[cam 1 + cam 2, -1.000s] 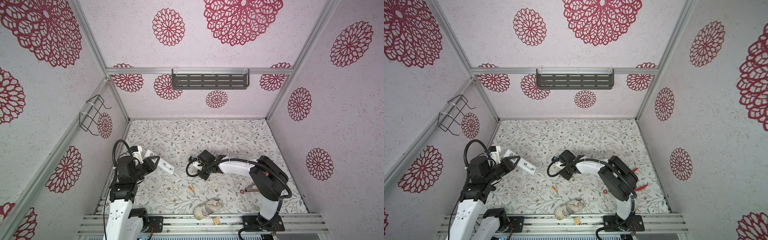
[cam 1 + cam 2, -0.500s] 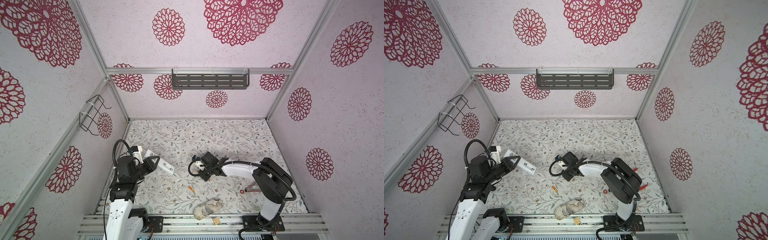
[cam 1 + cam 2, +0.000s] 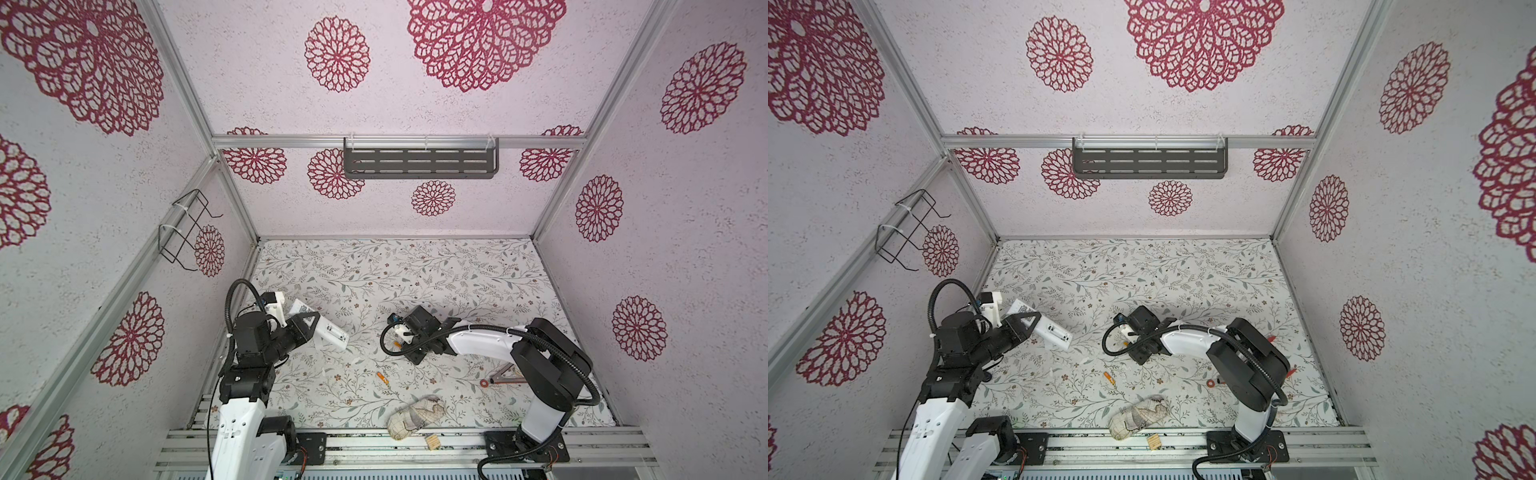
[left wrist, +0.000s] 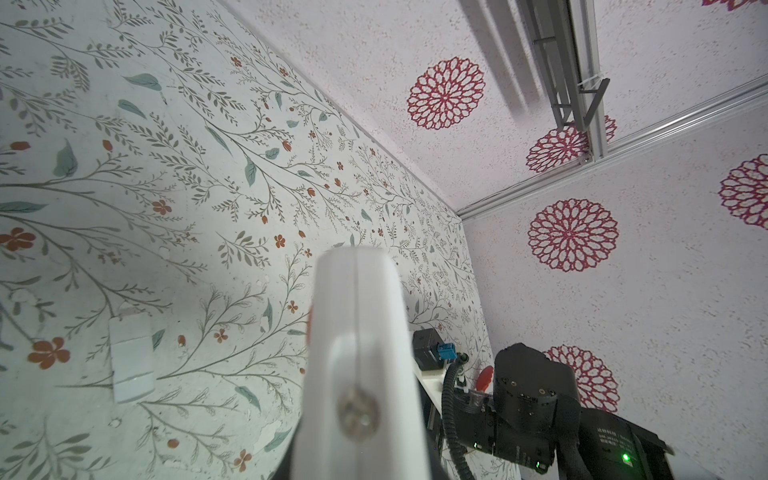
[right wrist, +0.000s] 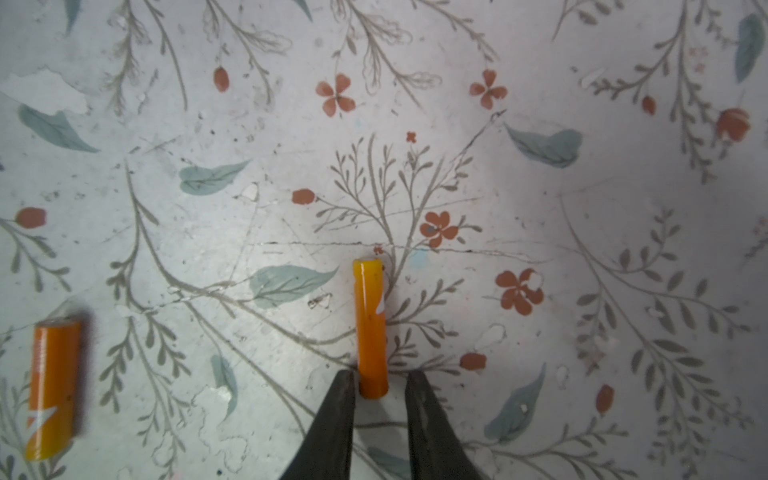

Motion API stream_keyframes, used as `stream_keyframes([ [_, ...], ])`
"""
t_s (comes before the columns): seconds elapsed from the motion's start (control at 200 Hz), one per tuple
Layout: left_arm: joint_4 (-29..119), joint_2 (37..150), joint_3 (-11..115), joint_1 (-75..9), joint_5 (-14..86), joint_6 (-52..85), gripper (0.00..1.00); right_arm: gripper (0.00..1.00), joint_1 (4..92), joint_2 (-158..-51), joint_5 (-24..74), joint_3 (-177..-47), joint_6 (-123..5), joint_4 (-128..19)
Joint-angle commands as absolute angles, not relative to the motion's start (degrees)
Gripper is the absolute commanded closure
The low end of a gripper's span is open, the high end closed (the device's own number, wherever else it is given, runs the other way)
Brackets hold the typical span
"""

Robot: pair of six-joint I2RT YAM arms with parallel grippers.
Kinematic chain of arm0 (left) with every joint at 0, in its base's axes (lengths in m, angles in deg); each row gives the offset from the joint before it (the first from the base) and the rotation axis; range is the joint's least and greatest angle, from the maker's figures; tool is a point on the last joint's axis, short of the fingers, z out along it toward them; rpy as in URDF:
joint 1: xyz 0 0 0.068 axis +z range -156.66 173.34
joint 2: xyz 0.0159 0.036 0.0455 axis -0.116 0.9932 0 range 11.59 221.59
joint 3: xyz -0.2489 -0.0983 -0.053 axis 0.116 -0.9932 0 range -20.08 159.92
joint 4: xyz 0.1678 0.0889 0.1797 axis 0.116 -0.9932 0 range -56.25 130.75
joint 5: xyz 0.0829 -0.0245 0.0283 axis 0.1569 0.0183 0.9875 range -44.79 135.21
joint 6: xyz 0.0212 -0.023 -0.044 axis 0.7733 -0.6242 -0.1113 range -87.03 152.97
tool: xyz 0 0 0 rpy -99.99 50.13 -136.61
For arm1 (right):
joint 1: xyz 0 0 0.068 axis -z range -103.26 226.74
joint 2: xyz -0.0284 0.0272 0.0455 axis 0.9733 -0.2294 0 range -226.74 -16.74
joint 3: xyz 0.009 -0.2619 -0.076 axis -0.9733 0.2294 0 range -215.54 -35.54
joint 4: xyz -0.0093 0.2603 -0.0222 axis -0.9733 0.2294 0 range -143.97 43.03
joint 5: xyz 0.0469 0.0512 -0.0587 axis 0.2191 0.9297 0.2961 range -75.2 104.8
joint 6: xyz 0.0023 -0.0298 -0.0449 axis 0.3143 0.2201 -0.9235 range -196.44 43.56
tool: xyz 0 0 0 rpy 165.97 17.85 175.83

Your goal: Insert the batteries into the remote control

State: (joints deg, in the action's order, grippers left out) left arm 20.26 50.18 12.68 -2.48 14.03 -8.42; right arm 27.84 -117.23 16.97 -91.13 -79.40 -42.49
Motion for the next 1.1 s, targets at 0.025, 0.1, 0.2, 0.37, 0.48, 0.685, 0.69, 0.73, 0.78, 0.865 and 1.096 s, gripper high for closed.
stream_keyframes([
  [0.025,21.9,49.7,13.1,-2.2,13.3,-8.2,1.00,0.75,27.7,-117.5,16.4,-91.1,-81.5,-36.2],
  [0.1,22.0,49.8,13.1,-2.2,13.4,-8.1,1.00,0.76,27.4,-118.0,16.2,-91.7,-82.1,-35.8],
  [0.2,22.0,49.7,13.1,-2.2,13.4,-8.2,1.00,0.77,27.1,-118.7,16.6,-92.7,-82.8,-35.2],
  [0.37,22.0,49.6,13.0,-2.2,13.4,-8.3,1.00,0.78,26.4,-119.2,16.6,-93.6,-83.4,-35.1],
  [0.48,22.2,49.7,13.1,-2.2,13.4,-8.3,1.00,0.78,26.3,-119.8,16.7,-94.2,-83.8,-35.1],
  [0.685,22.2,49.7,13.0,-2.2,13.4,-8.3,1.00,0.81,25.8,-120.9,16.7,-95.3,-84.4,-34.7],
  [0.69,22.2,49.7,13.0,-2.2,13.4,-8.3,1.00,0.81,25.8,-120.8,16.7,-95.3,-84.4,-34.8],
  [0.73,22.2,49.6,13.0,-2.2,13.4,-8.3,1.00,0.83,25.8,-120.9,16.7,-95.6,-84.6,-34.7],
  [0.78,22.2,49.7,13.0,-2.2,13.4,-8.3,1.00,0.84,25.8,-121.1,16.6,-95.7,-84.6,-34.5],
  [0.865,22.3,49.8,13.0,-2.2,13.2,-8.3,1.00,0.85,25.8,-121.0,16.7,-95.8,-84.7,-34.3],
  [1.096,23.1,50.5,12.7,-2.2,12.9,-8.5,1.00,0.88,25.8,-119.8,16.9,-94.8,-84.1,-35.1],
])
